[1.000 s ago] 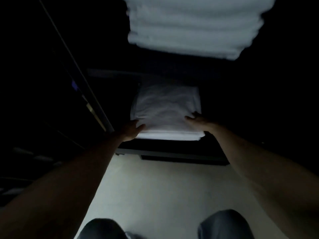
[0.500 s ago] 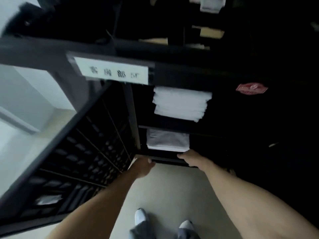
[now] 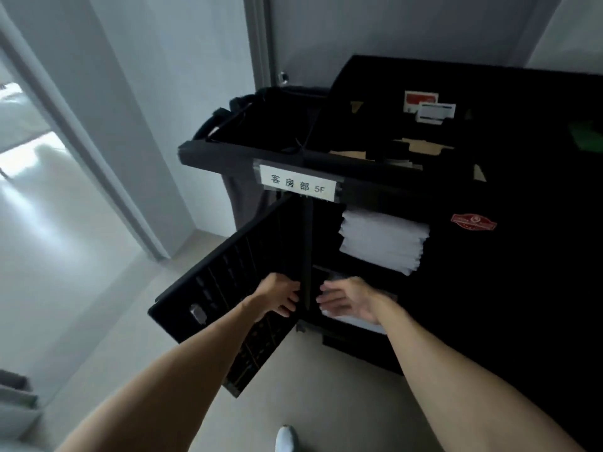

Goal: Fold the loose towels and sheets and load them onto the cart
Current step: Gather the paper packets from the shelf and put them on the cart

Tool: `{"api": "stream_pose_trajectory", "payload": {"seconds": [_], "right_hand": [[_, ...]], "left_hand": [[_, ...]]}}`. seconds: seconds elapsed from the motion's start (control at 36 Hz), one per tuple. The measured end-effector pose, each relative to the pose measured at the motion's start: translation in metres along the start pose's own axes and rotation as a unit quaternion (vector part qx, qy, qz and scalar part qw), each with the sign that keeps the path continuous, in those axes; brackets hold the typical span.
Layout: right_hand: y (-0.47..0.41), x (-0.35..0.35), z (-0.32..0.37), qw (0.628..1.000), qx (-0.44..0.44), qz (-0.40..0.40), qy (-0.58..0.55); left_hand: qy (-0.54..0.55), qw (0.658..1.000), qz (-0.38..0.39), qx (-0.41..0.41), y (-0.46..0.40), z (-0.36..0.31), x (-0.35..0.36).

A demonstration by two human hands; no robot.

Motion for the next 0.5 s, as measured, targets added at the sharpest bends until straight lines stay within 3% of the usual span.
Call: {"api": "stream_pose_trajectory", "payload": {"seconds": [0.14,0.28,0.5], "right_hand": [[0.027,0.041,0.056,0.99,-0.136,0.036,-0.029],[0.043,0.055,0.123,0.968,-0.241,0.064,-0.008],[0.027,0.108,0.215,0.945,-0.321,0.046,-0.033]], "left_hand": [[0.18,0.98,-0.045,0.068,0.034,-0.01,-0.021],[0.327,0.932,-0.051,0.151,0.055,-0.054,-0.049],[0.325,0.9,-0.124,0.265,0.074,-0.106,-0.132]]}}
Point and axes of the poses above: each hand's wrist, its own y-axis away from the middle knuckle, its own x-axis out of the palm, z = x × y, the point moved 5 cm from there along -y, towards the middle knuckle, and after that the axes turned 11 degrees about y, right-handed, at the moved point
